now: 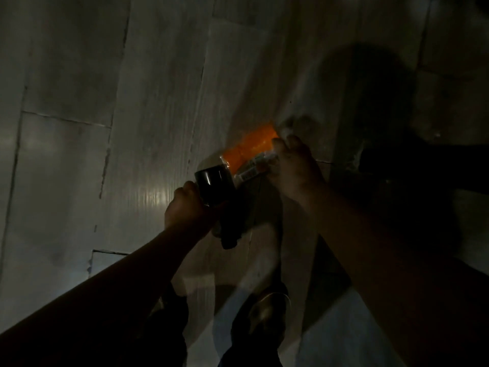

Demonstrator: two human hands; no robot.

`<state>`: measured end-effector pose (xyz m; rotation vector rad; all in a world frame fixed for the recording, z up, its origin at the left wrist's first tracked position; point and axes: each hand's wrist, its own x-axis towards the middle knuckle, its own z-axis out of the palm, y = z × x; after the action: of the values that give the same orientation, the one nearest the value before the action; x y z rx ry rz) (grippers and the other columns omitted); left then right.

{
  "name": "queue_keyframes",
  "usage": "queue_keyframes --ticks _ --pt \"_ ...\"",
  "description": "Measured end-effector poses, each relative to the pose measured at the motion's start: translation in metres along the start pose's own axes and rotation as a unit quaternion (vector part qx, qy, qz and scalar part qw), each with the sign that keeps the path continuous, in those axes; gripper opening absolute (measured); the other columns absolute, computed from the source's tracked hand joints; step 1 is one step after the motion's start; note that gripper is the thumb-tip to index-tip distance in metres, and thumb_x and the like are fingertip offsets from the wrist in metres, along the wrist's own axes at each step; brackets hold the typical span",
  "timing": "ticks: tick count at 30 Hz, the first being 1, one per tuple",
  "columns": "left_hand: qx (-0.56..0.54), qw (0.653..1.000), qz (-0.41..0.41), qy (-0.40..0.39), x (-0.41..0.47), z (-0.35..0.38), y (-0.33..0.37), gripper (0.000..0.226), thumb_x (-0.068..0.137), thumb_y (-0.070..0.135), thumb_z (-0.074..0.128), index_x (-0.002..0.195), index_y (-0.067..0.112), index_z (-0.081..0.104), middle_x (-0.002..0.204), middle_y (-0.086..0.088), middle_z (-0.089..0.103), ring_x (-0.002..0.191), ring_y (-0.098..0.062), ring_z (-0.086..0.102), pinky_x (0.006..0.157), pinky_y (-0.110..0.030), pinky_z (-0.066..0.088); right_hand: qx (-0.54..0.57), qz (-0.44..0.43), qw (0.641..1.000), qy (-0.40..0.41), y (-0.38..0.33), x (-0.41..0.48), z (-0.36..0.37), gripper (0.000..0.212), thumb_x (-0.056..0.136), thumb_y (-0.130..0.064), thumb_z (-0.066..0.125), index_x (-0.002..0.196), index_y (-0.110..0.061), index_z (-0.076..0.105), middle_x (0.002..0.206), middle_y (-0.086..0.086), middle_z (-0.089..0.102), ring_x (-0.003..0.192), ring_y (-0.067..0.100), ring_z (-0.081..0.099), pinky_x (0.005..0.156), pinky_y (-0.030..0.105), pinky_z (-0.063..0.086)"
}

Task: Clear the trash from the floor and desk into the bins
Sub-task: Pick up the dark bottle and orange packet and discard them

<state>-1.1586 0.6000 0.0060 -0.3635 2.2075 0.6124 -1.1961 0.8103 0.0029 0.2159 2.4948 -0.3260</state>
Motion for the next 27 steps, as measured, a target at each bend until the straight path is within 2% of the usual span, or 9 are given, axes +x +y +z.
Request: queue_keyframes --ticks 4,6,9,12,16,19,23,25,27 --pt "-0.032 0.999 0.011 0.02 0.02 0.017 -0.002 0.096 0.047 0.081 0.052 0.118 0.017 0.049 0.105 -0.002 0.061 0.082 -0.016 0.064 0.06 -0.03 0.055 0.003 -0.035 0.999 0.036 0.0 0.032 0.018 0.084 0.076 -0.023 0.076 0.145 -0.023 0.028 0.155 0.008 0.016 0.14 0.034 0.019 0.109 0.049 0.035" --pt "-0.04 0.999 0.01 0.031 0.03 0.027 -0.006 0.102 0.04 0.084 0.046 0.12 0.021 0.048 0.105 -0.001 0.061 0.08 -0.015 0.066 0.061 -0.034 0.059 0.001 -0.054 0.998 0.033 -0.001 0.044 0.022 0.089 0.075 -0.019 0.077 0.147 -0.025 0.024 0.156 0.007 0.012 0.143 0.035 0.013 0.112 0.049 0.032" --pt "-0.063 0.997 0.008 0.039 0.036 0.032 -0.007 0.104 0.038 0.083 0.049 0.122 0.022 0.048 0.109 0.001 0.061 0.085 -0.014 0.066 0.065 -0.034 0.06 -0.031 -0.069 0.997 0.023 -0.004 0.055 0.027 0.09 0.077 -0.02 0.075 0.148 -0.029 0.021 0.157 0.01 0.009 0.144 0.04 0.003 0.111 0.05 0.03" --pt "-0.093 0.995 0.001 0.031 0.035 0.03 -0.007 0.104 0.038 0.079 0.056 0.125 0.023 0.045 0.114 0.002 0.058 0.093 -0.014 0.064 0.069 -0.032 0.058 -0.042 -0.071 0.996 0.033 -0.006 0.055 0.032 0.081 0.078 -0.023 0.074 0.145 -0.03 0.028 0.156 0.011 0.011 0.142 0.041 0.009 0.11 0.051 0.032" --pt "-0.106 0.994 0.001 0.038 0.028 0.02 -0.008 0.095 0.045 0.073 0.067 0.125 0.026 0.045 0.113 0.003 0.06 0.094 -0.013 0.064 0.072 -0.034 0.059 -0.014 -0.01 0.999 0.029 -0.009 0.044 0.033 0.075 0.078 -0.026 0.074 0.14 -0.025 0.033 0.152 0.013 0.016 0.133 0.039 0.03 0.1 0.047 0.041" --pt "-0.118 0.992 -0.002 0.035 0.019 0.007 -0.005 0.091 0.056 0.054 0.079 0.131 0.02 0.04 0.12 0.004 0.053 0.104 -0.015 0.057 0.079 -0.031 0.052 0.064 0.021 0.998 0.004 -0.014 0.032 0.028 0.063 0.077 -0.024 0.074 0.132 -0.019 0.043 0.14 0.013 0.04 0.122 0.034 0.047 0.097 0.044 0.045" --pt "-0.091 0.994 0.011 0.052 -0.002 -0.018 0.003 0.086 0.054 0.06 0.071 0.126 0.022 0.043 0.118 0.0 0.055 0.099 -0.015 0.059 0.07 -0.027 0.049 0.127 0.039 0.99 0.046 -0.023 0.004 -0.005 0.05 0.075 -0.019 0.074 0.12 -0.016 0.053 0.127 0.009 0.052 0.117 0.029 0.052 0.096 0.036 0.042" --pt "-0.093 0.994 0.015 0.056 -0.02 -0.036 0.013 0.077 0.063 0.047 0.077 0.126 0.019 0.044 0.11 0.006 0.055 0.092 -0.01 0.055 0.066 -0.024 0.045 0.146 0.055 0.986 0.055 -0.029 -0.015 -0.03 0.051 0.076 -0.021 0.074 0.121 -0.019 0.051 0.128 0.007 0.053 0.119 0.028 0.051 0.098 0.037 0.042" --pt "-0.087 0.994 0.004 0.063 -0.042 -0.056 0.026 0.077 0.066 0.031 0.082 0.129 0.015 0.04 0.108 0.002 0.053 0.094 -0.014 0.052 0.07 -0.026 0.039 0.152 0.076 0.984 0.052 -0.037 -0.035 -0.057 0.054 0.075 -0.021 0.076 0.122 -0.021 0.05 0.128 0.005 0.053 0.121 0.027 0.05 0.098 0.038 0.042"
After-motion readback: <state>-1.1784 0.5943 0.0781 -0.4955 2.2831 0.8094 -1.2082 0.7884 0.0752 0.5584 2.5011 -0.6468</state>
